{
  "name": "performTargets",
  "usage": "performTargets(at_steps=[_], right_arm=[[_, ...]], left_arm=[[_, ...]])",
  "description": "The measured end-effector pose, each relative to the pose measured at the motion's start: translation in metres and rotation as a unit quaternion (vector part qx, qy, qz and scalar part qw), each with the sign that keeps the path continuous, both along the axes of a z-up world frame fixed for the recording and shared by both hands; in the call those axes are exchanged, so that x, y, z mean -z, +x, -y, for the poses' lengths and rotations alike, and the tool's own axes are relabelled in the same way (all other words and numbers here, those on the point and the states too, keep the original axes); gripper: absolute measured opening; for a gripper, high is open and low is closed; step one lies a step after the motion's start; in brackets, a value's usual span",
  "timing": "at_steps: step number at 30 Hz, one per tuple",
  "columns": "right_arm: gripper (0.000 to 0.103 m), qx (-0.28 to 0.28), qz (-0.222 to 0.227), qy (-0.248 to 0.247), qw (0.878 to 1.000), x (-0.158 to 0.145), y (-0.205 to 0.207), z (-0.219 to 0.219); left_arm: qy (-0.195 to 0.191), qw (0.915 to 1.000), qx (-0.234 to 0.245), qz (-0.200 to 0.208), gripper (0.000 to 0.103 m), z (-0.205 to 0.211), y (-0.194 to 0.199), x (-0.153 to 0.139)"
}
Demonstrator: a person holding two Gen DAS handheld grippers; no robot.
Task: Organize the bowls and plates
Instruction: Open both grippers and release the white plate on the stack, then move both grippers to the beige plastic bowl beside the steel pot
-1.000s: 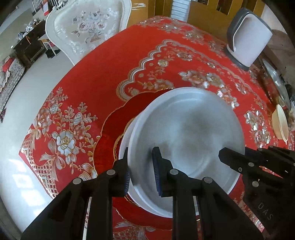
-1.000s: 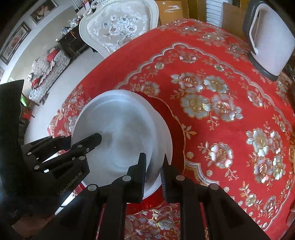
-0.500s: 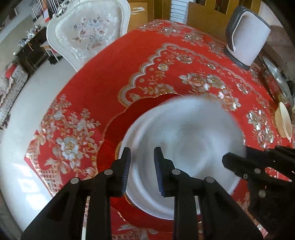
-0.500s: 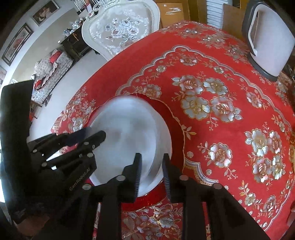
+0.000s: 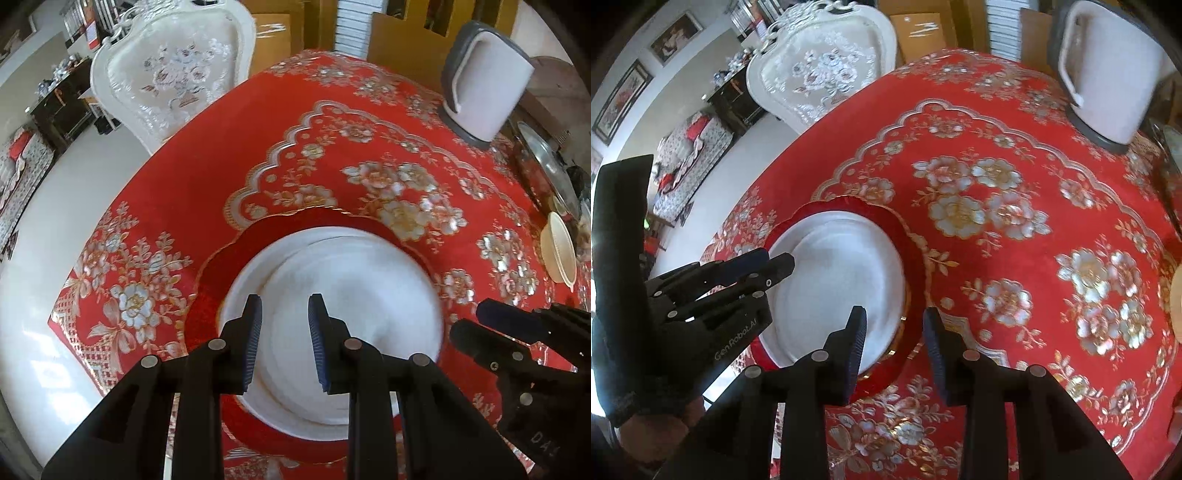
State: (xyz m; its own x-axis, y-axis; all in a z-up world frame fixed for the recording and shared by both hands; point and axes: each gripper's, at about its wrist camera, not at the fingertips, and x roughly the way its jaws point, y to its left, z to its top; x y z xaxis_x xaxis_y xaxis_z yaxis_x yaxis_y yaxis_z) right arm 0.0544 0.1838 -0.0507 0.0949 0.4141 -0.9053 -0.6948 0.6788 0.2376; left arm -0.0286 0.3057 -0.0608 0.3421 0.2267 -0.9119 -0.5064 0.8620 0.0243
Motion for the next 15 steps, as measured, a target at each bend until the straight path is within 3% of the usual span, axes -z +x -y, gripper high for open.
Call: performTargets(at_steps=[1,3,15], right_arm=[[0.034,0.005,0.0,0.001,1.0,-0.001,0.002,0.004],[0.034,0.014,0.001,0.001,1.0,-0.002,0.006,0.013],[0.038,0.103,0.002,0.0,0.995,-0.004,0.038,0.094]], left_arm=[[-0.001,1.0,0.003,0.001,0.041,0.003,0.002,0.0],[0.003,0.9999,0.014,0.006,0.054,0.014,0.008,-0.003],[0.006,0.9957,0.092,0.015,0.054,0.083,0.057,-0.015]])
